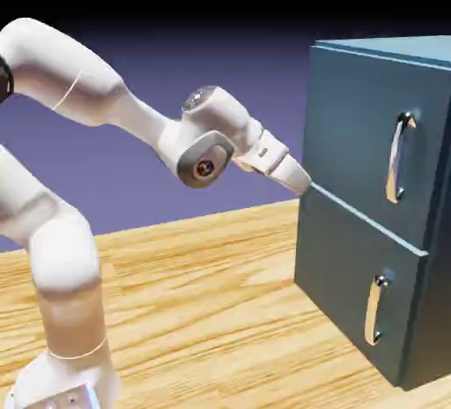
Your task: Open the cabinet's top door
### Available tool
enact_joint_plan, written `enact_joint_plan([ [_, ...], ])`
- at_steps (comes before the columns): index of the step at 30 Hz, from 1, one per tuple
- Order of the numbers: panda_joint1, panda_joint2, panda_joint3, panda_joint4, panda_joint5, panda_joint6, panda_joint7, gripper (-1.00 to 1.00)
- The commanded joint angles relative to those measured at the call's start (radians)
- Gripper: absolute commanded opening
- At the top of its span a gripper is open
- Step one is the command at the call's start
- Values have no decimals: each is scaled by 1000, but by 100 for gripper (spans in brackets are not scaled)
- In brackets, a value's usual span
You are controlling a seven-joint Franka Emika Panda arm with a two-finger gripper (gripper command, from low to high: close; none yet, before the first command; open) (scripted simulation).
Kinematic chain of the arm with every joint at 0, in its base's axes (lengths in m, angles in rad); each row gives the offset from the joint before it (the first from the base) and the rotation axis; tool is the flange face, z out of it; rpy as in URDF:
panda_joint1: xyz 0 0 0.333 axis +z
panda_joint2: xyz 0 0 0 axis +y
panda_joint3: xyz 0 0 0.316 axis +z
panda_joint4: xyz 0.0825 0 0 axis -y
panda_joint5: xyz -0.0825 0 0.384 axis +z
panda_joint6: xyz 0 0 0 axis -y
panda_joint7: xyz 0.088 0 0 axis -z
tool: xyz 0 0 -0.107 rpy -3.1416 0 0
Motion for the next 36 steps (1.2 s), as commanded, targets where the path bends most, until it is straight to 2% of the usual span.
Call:
enact_joint_plan([
  [1,15,-9,-19,8,-44,0,-19,0],
  [36,528,-318,-675,293,-1566,-12,-684,0],
])
